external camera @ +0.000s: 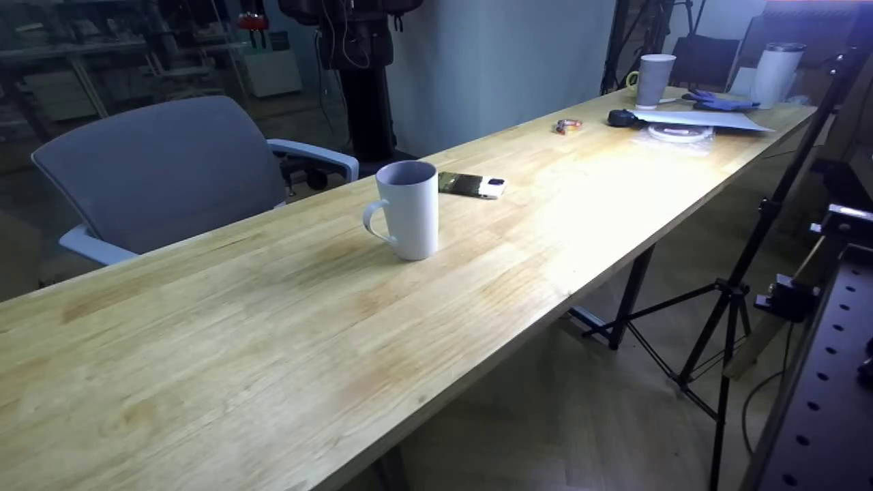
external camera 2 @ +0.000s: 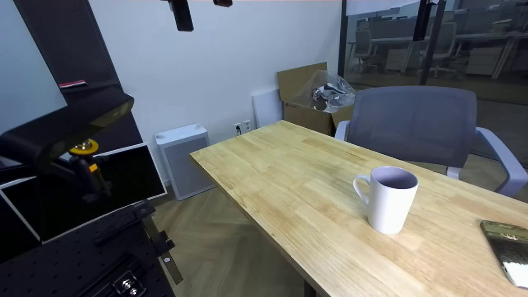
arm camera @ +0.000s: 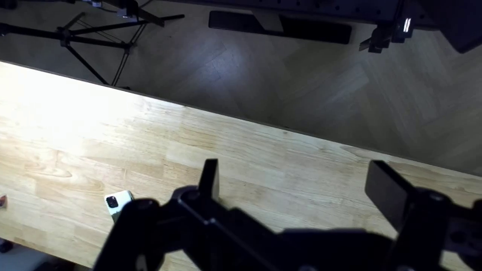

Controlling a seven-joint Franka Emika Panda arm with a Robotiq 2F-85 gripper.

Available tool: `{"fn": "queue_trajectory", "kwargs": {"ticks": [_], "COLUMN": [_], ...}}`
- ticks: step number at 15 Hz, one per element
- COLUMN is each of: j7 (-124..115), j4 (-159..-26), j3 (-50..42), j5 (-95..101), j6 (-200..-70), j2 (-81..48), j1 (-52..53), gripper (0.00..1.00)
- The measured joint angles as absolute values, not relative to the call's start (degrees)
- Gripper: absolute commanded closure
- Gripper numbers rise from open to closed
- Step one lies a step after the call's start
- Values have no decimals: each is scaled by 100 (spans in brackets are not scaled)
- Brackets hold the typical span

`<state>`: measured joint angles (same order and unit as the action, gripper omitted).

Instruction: Pick up the cup and put it on the right side of the table

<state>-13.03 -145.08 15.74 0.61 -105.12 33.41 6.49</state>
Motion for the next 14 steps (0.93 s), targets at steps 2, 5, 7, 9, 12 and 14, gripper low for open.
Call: {"fn": "queue_trajectory", "kwargs": {"ticks": [2,5,7,9,12,14], "j7": [-1166,-1042,-1031,-1020,-1018,-1018], "j4": [-14512,-14554,-14624,-14723,-14820,-14819], "j3": [1225,727,492,303,66,-51], "j5": [-57,-189,-191,-188,-92,8], "j6": [-10512,-10543,-10737,-11023,-11502,-11873], "j2": [3345,3360,3369,3363,3268,3082], "j1": [636,503,302,71,-340,-604], "gripper": [0,0,0,0,0,0]}}
